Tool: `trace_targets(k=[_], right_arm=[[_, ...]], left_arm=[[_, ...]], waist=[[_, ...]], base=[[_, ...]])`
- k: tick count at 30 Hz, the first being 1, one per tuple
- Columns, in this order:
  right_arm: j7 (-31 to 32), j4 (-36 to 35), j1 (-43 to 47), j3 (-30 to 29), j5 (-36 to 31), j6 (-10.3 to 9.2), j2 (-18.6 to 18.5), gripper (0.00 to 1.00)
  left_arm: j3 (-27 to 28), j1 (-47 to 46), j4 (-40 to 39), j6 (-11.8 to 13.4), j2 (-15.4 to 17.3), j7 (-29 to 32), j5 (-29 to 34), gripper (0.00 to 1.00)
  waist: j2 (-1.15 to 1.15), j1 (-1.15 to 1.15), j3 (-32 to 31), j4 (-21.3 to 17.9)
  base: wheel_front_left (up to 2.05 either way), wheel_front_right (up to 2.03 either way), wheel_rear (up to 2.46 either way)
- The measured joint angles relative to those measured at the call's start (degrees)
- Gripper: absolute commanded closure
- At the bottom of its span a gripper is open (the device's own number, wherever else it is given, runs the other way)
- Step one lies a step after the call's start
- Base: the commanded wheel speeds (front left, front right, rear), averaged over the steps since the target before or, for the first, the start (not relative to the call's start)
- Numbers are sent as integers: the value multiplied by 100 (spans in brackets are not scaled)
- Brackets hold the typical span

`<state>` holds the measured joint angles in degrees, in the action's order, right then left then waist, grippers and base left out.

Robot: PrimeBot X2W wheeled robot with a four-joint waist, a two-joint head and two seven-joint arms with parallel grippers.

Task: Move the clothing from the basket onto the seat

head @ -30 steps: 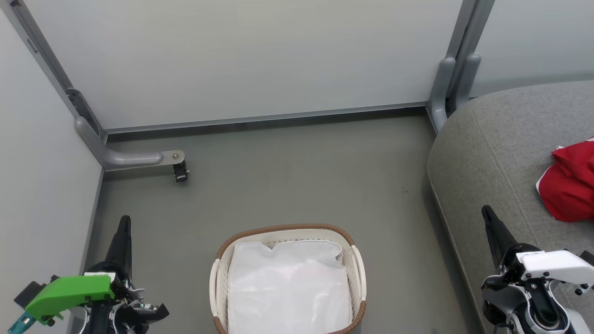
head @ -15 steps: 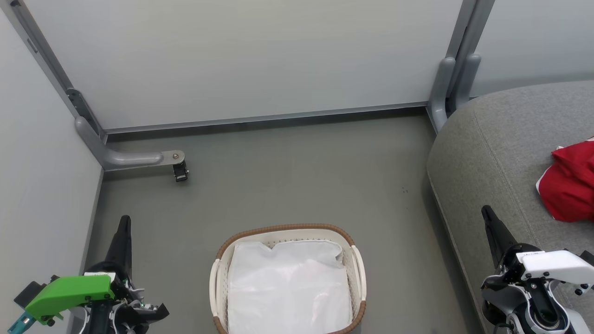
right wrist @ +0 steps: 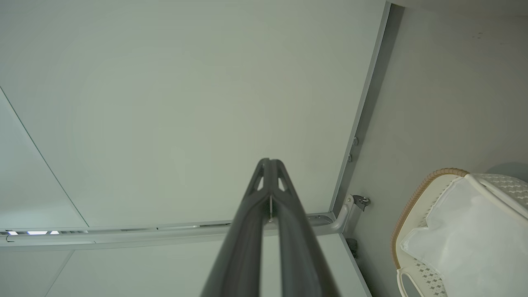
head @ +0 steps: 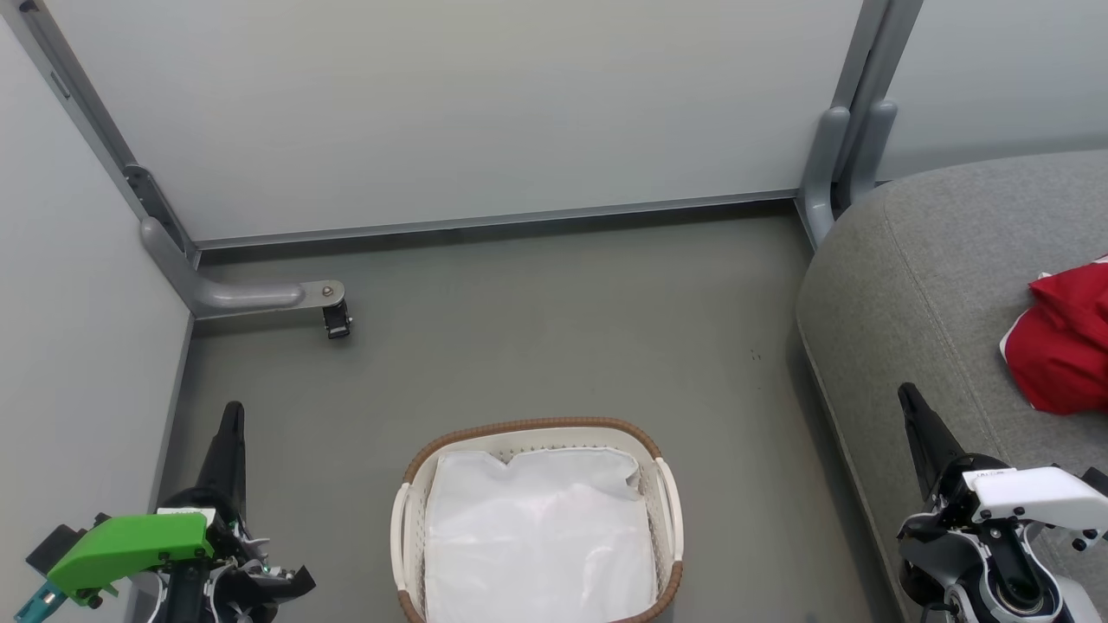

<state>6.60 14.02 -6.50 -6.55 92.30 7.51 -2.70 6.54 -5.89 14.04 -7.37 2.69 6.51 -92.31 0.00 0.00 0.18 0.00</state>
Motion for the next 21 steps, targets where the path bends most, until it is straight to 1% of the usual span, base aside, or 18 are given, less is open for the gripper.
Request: trace_targets(k=[21], right_arm=[[0, 0, 0, 0, 0, 0, 0, 100]], left_arm=[[0, -1, -1, -1, 0, 0, 0, 100]], waist=[[0, 0, 0, 0]], base=[[0, 0, 0]])
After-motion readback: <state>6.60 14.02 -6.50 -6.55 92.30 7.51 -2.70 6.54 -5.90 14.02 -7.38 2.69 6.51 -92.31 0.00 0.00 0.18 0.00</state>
